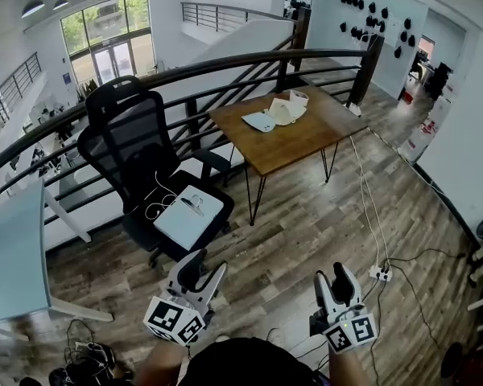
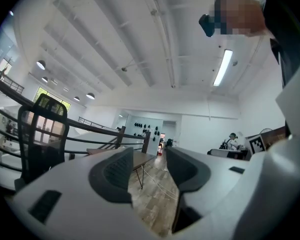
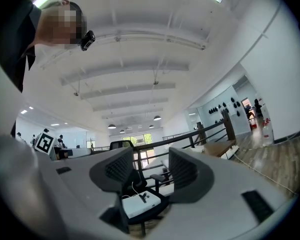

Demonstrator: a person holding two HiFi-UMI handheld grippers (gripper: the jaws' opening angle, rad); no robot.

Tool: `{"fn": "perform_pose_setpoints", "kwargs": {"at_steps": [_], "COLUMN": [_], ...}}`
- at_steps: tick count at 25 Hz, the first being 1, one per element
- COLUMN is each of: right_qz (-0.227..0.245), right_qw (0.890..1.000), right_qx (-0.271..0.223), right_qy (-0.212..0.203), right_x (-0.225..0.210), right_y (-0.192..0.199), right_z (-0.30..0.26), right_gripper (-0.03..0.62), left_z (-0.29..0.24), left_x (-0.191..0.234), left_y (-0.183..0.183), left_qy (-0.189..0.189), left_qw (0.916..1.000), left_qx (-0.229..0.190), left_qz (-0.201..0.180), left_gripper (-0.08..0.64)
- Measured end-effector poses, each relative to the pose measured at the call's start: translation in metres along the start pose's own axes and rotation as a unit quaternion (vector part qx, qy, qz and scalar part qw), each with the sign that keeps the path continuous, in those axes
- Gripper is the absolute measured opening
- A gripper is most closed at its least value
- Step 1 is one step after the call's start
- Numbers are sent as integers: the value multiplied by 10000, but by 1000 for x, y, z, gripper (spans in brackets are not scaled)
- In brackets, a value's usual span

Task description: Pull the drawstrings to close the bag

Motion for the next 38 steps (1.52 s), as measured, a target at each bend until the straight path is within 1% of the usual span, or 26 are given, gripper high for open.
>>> {"fn": "perform_pose_setpoints", "kwargs": {"at_steps": [3, 4, 5, 6, 7, 13, 16, 19, 23, 26, 32, 38], "right_qz": [-46, -47, -31, 3, 53, 232, 180, 86, 86, 22, -5, -134], "right_qw": [9999, 9998, 9998, 9997, 9996, 9989, 9993, 9999, 9999, 9999, 9996, 9995], "right_qx": [-26, -31, -26, -14, 2, 64, 44, 19, -60, -88, -295, -258], "right_qy": [145, 184, 213, 241, 271, 412, 321, 140, -9, -110, -48, 86], "right_x": [13, 17, 21, 26, 30, 37, 28, 14, -18, -47, -108, -166], "right_y": [3, 4, 6, 6, 6, 7, 9, 8, -1, -8, -24, -35], "right_z": [4, 5, 5, 6, 6, 4, -13, -33, -55, -71, -84, -84], "right_gripper": [215, 223, 254, 295, 317, 319, 318, 314, 302, 295, 285, 280], "left_z": [7, 9, 12, 14, 15, 13, 8, -6, -38, -65, -127, -179], "left_x": [6, 8, 10, 13, 15, 26, 31, 35, 28, 23, 9, -8], "left_y": [0, 1, 2, 2, 2, 5, 5, 4, -2, -2, -3, 4], "left_qy": [138, 148, 136, 117, 104, 190, 76, -59, -18, -18, -135, -268], "left_qw": [9999, 9999, 9999, 9999, 9999, 9996, 9999, 9999, 9997, 9997, 9991, 9989], "left_qx": [60, 70, 80, 83, 79, 194, 131, 78, 108, 98, -45, -26], "left_qz": [10, -11, -24, -36, -49, -21, -55, -61, -240, -231, -405, -374], "left_gripper": [211, 231, 277, 306, 317, 327, 327, 330, 330, 330, 330, 330]}}
Point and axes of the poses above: the fingertips, and each gripper's own axes: z backward along the fingers, x to its left, y out of its underside, the point moved 10 cm from there along z, backward along the fingers, and after that the axes turned 2 degrees about -z, right-handed, at the moved point
